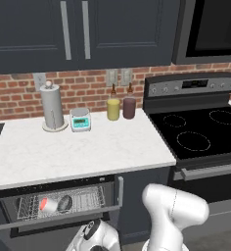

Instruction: Pick up the cup and bowl from the counter, place them in the dishwasher, and close the dishwasher door.

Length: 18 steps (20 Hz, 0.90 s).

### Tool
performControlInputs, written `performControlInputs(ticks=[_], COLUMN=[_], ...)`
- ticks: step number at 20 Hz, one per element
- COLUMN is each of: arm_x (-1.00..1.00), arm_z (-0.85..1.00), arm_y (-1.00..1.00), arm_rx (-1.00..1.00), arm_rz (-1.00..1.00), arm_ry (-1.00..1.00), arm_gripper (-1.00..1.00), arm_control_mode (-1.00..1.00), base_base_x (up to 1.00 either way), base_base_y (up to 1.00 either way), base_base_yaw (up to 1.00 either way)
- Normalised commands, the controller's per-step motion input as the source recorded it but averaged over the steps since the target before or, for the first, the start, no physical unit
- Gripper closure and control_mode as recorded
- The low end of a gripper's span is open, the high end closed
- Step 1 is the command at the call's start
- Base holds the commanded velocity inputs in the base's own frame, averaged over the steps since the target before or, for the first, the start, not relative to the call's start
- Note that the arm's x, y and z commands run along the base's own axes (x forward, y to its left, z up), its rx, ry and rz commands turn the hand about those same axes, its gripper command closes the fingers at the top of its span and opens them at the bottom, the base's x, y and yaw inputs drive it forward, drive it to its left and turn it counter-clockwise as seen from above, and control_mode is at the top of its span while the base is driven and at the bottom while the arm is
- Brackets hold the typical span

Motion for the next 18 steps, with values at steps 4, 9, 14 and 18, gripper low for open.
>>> performControlInputs(ticks=[4,9,14,18], arm_x=[0.89,0.75,0.89,0.73], arm_z=[-0.26,-0.34,-0.41,-0.35], arm_y=[-0.14,-0.1,-0.15,-0.21], arm_rx=[0.18,0.16,0.12,0.09], arm_rz=[-0.31,-0.34,-0.41,-0.35], arm_ry=[-0.17,-0.17,-0.16,-0.17], arm_gripper=[-1.0,-1.0,-1.0,-1.0], arm_control_mode=[-1.0,-1.0,-1.0,-1.0], base_base_x=[0.0,0.0,0.0,0.0], base_base_y=[0.0,0.0,0.0,0.0], base_base_yaw=[0.0,0.0,0.0,0.0])
